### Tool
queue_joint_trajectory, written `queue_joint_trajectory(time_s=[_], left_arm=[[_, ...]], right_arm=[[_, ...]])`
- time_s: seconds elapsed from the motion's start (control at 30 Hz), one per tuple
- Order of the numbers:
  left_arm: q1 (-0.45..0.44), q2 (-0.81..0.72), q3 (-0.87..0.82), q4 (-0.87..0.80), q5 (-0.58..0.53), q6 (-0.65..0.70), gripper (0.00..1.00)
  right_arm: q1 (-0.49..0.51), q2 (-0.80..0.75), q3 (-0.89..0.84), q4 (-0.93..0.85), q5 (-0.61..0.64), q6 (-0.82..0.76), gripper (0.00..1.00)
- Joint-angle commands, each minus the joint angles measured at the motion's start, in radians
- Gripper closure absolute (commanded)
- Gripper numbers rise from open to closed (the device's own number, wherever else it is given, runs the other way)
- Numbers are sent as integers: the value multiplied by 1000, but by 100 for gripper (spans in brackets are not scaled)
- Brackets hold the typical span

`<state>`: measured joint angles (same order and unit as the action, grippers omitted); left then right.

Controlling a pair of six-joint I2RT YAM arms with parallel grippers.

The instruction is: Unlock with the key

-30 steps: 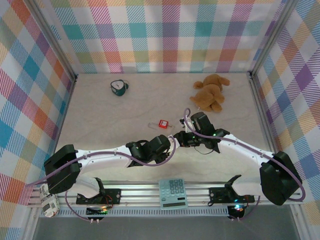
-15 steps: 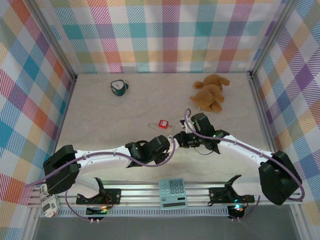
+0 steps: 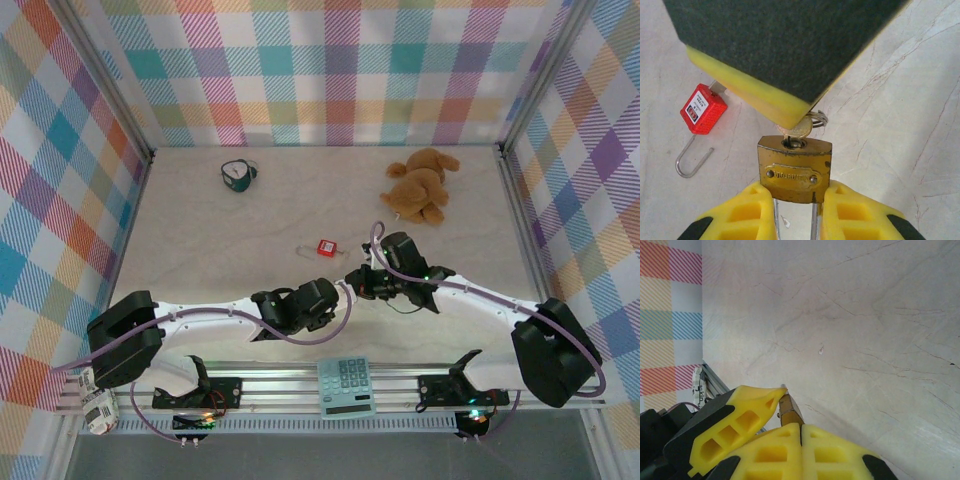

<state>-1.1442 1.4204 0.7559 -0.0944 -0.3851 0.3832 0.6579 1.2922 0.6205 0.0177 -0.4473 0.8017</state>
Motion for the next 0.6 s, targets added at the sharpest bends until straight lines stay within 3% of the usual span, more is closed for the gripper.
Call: queue_joint_trajectory(time_s=[0.0,0.57], left_arm=[[-45,5,24,220,25,38,88],[-92,1,-58,482,-128,175,90]], right_arm=[[37,19,-4,77,-34,37,93],[52,51,-20,88,-39,144,96]])
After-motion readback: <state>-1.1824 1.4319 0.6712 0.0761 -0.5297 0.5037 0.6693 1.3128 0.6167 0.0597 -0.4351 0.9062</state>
